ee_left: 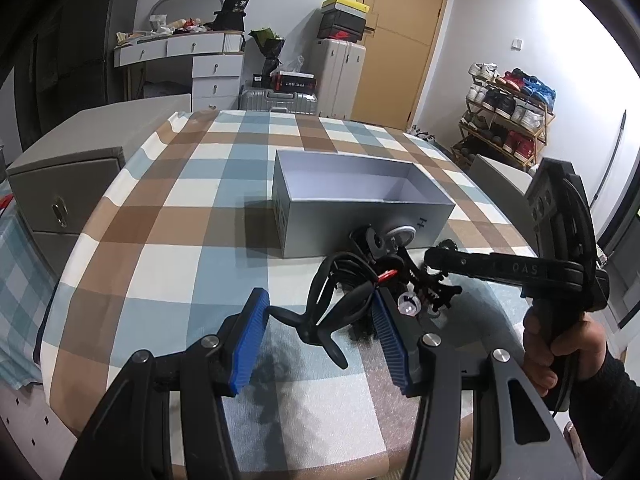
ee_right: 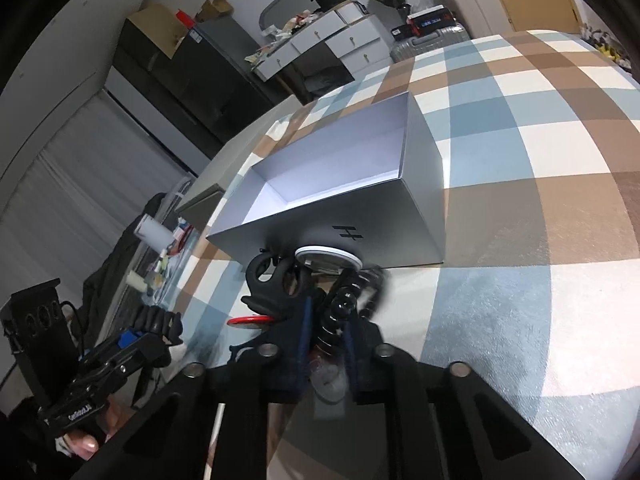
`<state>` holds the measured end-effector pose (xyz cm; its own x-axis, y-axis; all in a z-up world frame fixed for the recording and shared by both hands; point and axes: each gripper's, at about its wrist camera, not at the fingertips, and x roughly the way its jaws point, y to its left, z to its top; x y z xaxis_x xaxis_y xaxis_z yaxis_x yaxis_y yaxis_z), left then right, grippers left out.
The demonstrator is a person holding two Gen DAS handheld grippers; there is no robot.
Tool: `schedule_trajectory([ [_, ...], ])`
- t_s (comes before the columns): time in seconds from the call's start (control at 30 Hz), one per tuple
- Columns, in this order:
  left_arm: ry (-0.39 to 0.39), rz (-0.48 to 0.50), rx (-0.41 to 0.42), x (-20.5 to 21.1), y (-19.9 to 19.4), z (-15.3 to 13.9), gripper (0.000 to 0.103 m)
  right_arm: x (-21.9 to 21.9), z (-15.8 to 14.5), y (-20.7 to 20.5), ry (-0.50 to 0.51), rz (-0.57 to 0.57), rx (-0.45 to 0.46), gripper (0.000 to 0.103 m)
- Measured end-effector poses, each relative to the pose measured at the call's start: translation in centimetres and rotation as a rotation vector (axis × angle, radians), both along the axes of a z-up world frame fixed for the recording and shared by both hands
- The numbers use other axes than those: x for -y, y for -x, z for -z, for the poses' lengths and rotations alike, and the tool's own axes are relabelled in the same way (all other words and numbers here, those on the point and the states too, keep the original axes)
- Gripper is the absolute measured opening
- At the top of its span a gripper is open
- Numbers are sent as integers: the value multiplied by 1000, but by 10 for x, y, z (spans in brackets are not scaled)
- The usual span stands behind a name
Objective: Organize jewelry
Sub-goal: 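Grasp the black coiled hair tie with the right tool, then lower the claw clip into the grey box with the left tool while the right tool drops the coil in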
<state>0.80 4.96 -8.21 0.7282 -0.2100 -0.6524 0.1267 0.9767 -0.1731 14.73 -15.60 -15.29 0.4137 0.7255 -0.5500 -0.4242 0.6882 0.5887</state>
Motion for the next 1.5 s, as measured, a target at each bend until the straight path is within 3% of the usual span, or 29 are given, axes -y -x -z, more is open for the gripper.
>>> schedule_trajectory([
  [0.3,-16,-15,15,1,-15,-9,48,9,-24,11,-20,3,97,9],
  [0.53,-18,-16,65,2,-38,-30,48,5,-67,10,-40,-41,190,9],
  [0.8,-5,36,72,8,-80,-41,48,-13,-98,-19,-60,-86,252,9],
  [1.07,-4,101,0,19,-113,-29,48,-27,-91,-53,-35,-100,223,9],
  [1.27,-9,129,-45,24,-128,-21,48,-36,-74,-73,54,-88,175,9],
  [1.5,-14,152,-107,27,-141,-10,48,-44,-54,-86,82,-119,108,12],
])
